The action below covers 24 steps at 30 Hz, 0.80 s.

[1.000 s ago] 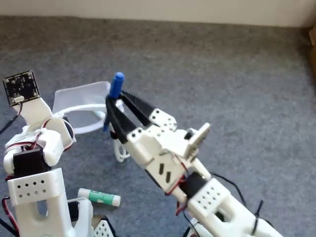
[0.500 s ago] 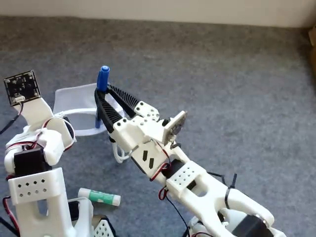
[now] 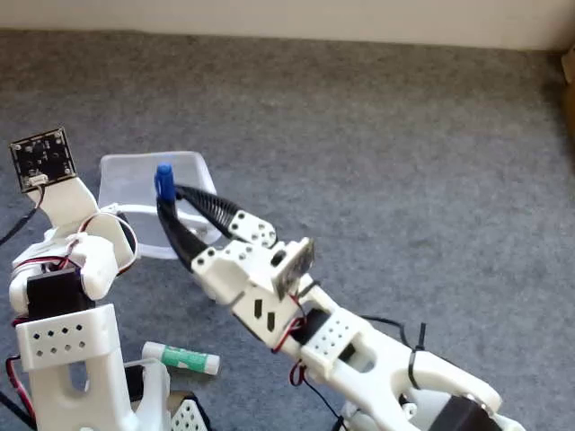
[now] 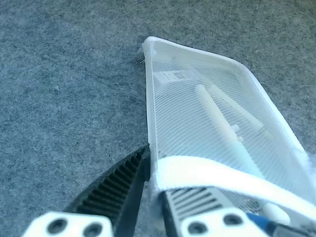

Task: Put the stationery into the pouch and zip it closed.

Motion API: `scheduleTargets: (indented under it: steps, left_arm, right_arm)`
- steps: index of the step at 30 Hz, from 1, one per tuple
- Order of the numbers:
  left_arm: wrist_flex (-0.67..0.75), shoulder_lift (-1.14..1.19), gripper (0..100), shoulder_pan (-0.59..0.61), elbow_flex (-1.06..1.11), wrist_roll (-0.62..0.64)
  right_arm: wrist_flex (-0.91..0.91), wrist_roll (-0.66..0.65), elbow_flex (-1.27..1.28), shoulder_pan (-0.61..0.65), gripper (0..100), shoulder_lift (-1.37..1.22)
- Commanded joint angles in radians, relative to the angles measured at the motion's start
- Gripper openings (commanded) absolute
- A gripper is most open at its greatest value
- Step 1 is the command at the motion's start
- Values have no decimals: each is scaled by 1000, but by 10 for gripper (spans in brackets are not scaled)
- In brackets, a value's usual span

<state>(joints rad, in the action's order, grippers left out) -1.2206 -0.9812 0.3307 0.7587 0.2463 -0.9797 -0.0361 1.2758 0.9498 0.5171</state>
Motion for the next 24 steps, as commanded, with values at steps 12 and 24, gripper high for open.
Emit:
scheduleTargets:
  steps: [12, 24]
  left_arm:
    - [5, -8, 7, -15, -10, -5]
    - [8, -8, 7, -15, -10, -5]
  right_arm:
    - [308, -29, 71, -21, 5, 226]
    - [720, -29, 101, -33, 5, 496]
